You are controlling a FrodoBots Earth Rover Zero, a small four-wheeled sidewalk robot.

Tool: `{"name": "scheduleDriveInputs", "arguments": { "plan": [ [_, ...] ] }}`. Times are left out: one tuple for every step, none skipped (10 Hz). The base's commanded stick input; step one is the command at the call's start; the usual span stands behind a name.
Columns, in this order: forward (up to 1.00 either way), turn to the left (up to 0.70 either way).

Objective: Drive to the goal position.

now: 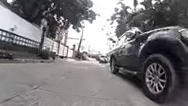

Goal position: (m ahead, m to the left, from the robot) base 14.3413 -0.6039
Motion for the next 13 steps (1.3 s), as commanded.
{"name": "scheduleDriveInputs", "arguments": {
  "plan": [
    [1.0,0.0],
    [1.0,0.0],
    [1.0,0.0],
    [1.0,0.0],
    [1.0,0.0],
    [1.0,0.0],
    [1.0,0.0],
    [1.0,0.0],
    [1.0,0.0],
    [1.0,0.0],
    [1.0,0.0],
    [1.0,0.0],
    [1.0,0.0]
  ]
}}
